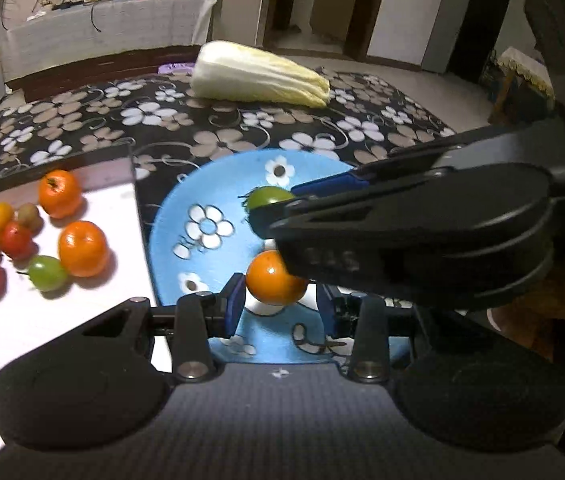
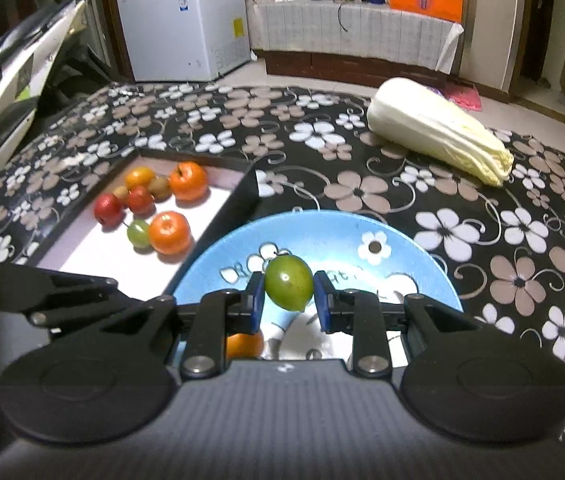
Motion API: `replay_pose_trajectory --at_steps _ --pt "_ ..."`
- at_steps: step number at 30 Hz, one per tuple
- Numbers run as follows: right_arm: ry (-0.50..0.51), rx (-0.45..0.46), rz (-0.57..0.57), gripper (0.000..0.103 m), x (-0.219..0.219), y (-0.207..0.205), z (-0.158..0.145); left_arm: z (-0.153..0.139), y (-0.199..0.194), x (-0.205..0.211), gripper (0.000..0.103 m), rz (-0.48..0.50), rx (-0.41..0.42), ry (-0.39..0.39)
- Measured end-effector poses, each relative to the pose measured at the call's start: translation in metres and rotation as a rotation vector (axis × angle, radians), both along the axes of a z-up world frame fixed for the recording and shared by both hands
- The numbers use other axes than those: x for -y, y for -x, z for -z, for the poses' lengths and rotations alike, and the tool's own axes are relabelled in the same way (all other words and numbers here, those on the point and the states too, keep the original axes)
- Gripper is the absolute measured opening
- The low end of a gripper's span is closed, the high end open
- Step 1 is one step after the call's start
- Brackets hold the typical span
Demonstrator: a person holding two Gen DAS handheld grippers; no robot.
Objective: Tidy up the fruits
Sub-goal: 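Carry both tomatoes onto the blue plate and open both tools, then move both open tools back over the fruit tray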
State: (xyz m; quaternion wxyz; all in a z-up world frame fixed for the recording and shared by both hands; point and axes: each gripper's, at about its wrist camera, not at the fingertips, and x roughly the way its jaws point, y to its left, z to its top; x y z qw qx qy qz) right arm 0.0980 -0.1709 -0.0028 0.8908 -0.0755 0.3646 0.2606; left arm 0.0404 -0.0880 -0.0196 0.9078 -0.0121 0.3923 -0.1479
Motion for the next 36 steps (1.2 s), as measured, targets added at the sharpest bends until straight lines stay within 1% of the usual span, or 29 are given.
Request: replay_pose_trajectory --at_steps 7,13,17,19,20,21,24,26,28,31,36 --pt "0.030 -0.041 0.015 0.030 -0.001 -0.007 0.016 0.007 -0.002 0.010 0.045 0.029 -0.006 -0.006" --pt "0.034 -0.055 0.025 0.030 -0.002 -0.011 0.019 0.008 -0.001 0.009 0.045 0.028 -0.003 -0.019" --pt "0.036 -0.060 0.029 0.031 -0.002 -0.012 0.020 0.005 -0.001 0.009 0.046 0.026 0.006 -0.010" --pt "0.036 -0.059 0.034 0.031 -0.002 -0.013 0.020 0.005 -0.001 0.009 0.055 0.029 0.007 -0.007" --pt "0.031 -0.058 0.039 0.031 -0.001 -0.013 0.020 0.004 0.000 0.009 0.057 0.030 0.011 -0.009" --pt "0.027 -0.058 0.042 0.031 -0.001 -0.013 0.020 0.003 0.001 0.009 0.061 0.030 0.016 -0.010" --pt "0.017 -0.058 0.045 0.032 0.001 -0.013 0.018 0.001 0.002 0.009 0.066 0.039 0.028 -0.003" --pt "0.020 -0.050 0.046 0.033 0.000 -0.012 0.016 0.000 0.003 0.009 0.067 0.036 0.033 0.001" --pt "0.017 -0.031 0.046 0.040 0.001 -0.010 0.012 -0.002 0.004 0.007 0.070 0.032 0.035 0.011" --pt "0.003 -0.008 0.055 0.046 0.002 -0.008 0.006 -0.005 0.006 0.004 0.072 0.035 0.047 0.018" --pt "-0.027 0.029 0.065 0.046 0.003 -0.007 -0.003 -0.013 0.014 -0.005 0.072 0.042 0.090 0.032"
